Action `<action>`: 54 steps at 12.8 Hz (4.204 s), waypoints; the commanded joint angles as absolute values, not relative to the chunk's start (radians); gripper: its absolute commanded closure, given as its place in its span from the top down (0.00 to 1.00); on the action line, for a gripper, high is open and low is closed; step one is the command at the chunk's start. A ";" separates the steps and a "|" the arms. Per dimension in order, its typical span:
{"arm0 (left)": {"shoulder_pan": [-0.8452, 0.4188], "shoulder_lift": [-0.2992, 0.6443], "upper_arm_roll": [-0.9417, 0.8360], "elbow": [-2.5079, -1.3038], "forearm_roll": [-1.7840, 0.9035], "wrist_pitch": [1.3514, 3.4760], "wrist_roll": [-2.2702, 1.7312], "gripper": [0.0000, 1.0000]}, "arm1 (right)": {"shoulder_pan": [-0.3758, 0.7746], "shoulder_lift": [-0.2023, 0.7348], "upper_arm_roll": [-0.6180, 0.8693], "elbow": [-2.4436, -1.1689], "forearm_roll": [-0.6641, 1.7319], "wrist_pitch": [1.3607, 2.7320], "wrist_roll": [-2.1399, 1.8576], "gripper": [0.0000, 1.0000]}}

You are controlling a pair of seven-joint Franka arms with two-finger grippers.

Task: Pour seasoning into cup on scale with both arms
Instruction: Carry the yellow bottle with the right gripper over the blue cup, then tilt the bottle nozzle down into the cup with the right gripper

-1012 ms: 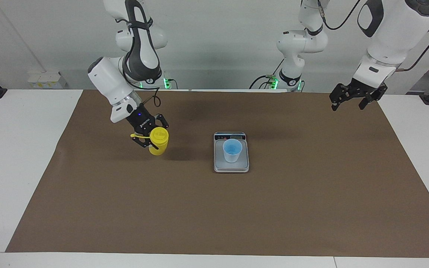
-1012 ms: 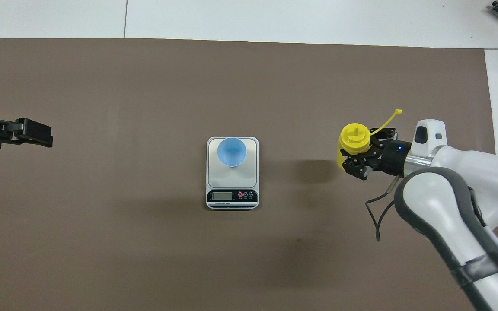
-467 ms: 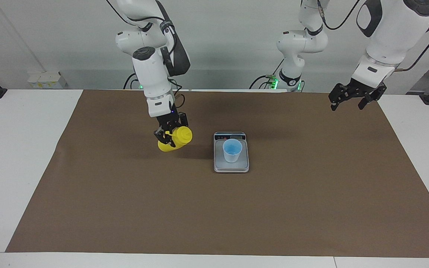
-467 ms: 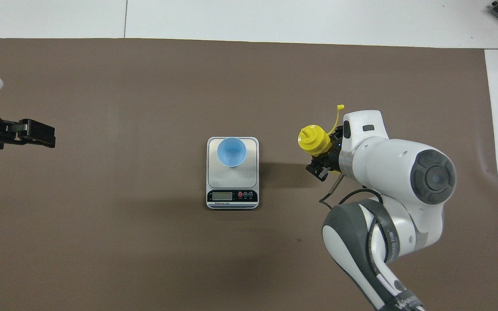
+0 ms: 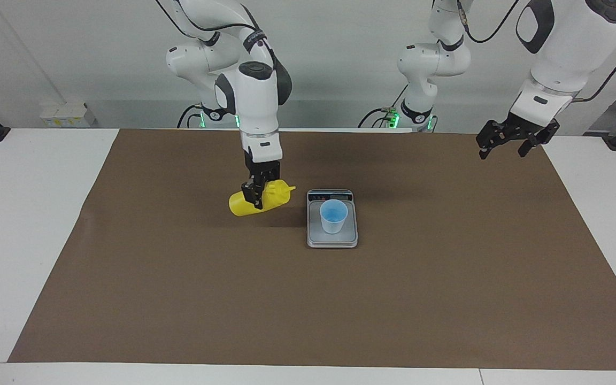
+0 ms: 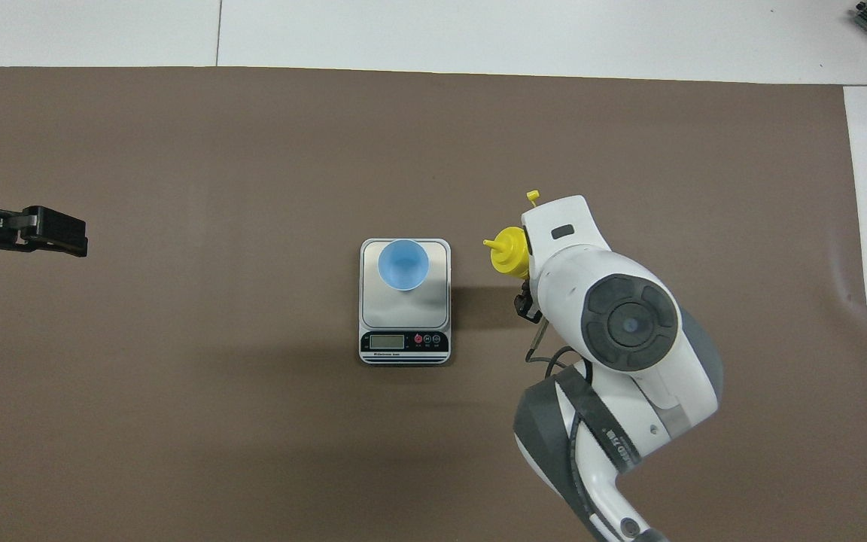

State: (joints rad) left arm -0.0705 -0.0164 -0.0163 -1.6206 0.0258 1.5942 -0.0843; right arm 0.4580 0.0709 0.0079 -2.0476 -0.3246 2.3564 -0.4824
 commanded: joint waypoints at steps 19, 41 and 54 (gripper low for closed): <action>-0.071 -0.044 -0.015 -1.647 0.043 1.591 -0.092 1.00 | 0.640 0.239 0.009 -1.938 -1.227 2.186 -0.114 0.00; -0.071 -0.044 -0.015 -1.647 0.043 1.591 -0.092 1.00 | 0.706 0.276 0.015 -1.861 -1.131 2.095 0.011 0.00; -0.071 -0.044 -0.015 -1.647 0.043 1.591 -0.092 1.00 | 0.487 -0.020 0.014 -2.110 -0.478 2.360 -0.265 0.00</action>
State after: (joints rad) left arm -0.0705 -0.0166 -0.0158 -1.6206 0.0259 1.5940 -0.0845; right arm 0.5434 0.0612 0.0061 -2.0199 -0.5524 2.2813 -0.2063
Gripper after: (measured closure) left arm 0.000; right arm 0.533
